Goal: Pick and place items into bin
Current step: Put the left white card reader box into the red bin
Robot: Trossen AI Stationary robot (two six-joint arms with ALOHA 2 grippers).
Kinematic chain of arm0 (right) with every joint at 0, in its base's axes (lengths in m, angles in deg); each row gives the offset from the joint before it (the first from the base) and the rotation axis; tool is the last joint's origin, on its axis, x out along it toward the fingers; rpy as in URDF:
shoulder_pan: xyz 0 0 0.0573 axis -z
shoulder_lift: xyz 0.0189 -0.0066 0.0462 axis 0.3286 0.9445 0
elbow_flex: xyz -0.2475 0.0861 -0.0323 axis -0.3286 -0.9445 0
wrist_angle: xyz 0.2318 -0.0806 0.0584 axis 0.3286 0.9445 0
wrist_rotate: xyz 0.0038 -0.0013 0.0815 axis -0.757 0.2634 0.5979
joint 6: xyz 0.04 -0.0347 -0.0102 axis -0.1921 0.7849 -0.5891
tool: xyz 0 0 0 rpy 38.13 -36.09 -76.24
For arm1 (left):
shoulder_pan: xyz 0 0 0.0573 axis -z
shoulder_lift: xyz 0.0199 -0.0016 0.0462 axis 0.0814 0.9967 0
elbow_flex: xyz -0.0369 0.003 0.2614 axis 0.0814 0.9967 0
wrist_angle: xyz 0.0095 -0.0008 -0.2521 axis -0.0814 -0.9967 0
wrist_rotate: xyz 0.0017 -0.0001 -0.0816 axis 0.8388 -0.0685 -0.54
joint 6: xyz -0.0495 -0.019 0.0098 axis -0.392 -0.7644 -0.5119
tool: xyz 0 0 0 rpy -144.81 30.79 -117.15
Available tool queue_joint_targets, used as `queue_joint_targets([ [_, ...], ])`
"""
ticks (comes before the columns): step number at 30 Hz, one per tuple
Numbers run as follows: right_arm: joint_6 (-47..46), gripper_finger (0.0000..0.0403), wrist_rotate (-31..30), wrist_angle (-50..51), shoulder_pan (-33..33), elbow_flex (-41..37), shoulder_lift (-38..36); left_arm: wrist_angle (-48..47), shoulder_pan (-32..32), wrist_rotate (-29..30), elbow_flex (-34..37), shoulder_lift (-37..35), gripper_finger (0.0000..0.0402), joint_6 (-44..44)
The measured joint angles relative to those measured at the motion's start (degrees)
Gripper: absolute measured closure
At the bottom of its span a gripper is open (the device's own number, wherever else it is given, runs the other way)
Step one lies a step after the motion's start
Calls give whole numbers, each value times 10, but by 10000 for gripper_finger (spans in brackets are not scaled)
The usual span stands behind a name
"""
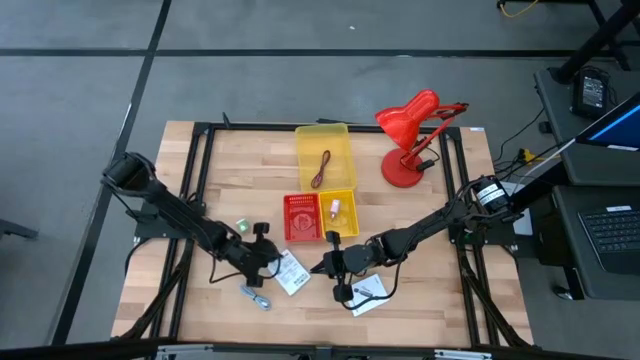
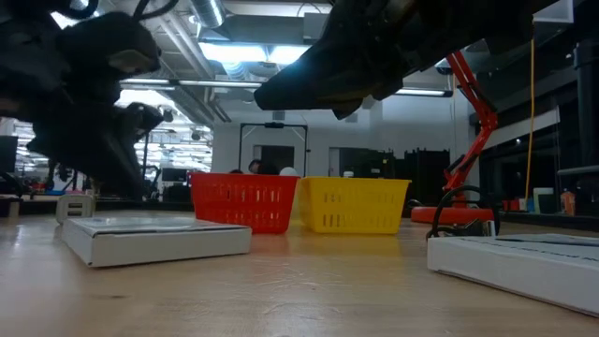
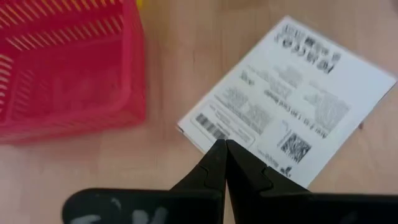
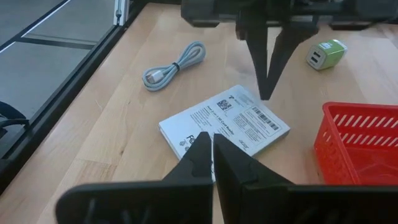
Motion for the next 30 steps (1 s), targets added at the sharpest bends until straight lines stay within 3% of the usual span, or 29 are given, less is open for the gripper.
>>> queue_joint_targets([
  [13,0,402,0,2,0,0,0,82,55,7,-1,-17,398,4],
  [30,-74,402,0,3,0,0,0,158,71,9,-2,78,398,4],
])
